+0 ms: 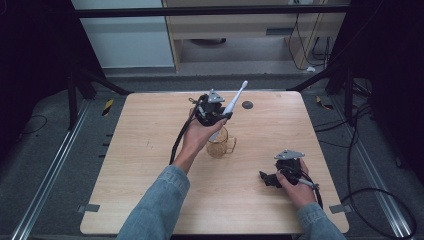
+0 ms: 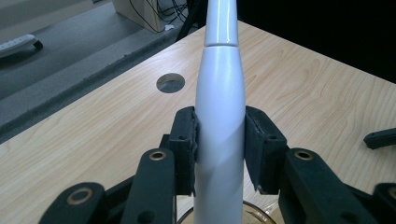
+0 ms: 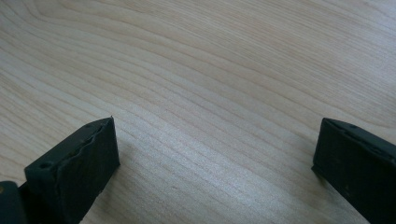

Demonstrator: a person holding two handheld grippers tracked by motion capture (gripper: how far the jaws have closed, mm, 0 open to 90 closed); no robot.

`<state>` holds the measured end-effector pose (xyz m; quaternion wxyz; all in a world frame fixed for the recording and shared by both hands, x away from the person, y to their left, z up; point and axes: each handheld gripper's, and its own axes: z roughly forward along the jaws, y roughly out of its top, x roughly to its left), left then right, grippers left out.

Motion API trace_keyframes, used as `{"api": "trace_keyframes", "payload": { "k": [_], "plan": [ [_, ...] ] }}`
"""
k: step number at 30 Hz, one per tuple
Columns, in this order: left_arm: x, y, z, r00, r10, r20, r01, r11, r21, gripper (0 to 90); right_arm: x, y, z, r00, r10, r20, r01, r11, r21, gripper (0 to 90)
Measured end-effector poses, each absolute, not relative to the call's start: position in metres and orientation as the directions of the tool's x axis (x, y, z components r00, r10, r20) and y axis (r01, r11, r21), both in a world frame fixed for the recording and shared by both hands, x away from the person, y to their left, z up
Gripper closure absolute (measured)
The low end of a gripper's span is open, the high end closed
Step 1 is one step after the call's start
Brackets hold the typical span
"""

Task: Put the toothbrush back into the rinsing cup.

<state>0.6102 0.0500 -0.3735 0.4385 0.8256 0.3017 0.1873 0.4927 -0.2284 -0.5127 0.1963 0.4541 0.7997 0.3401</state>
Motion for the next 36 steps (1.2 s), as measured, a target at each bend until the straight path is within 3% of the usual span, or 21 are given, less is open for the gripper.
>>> {"api": "trace_keyframes", "payload": {
  "k": [36],
  "plan": [
    [0.595,0.064,-0.398,0.750,0.660,0.036,0.360,-0.454,0.815,66.1,0.493,-0.228,-0.513,-0.510,0.860,-0.006,0.593,0.357,0.722,0.3]
  ]
}}
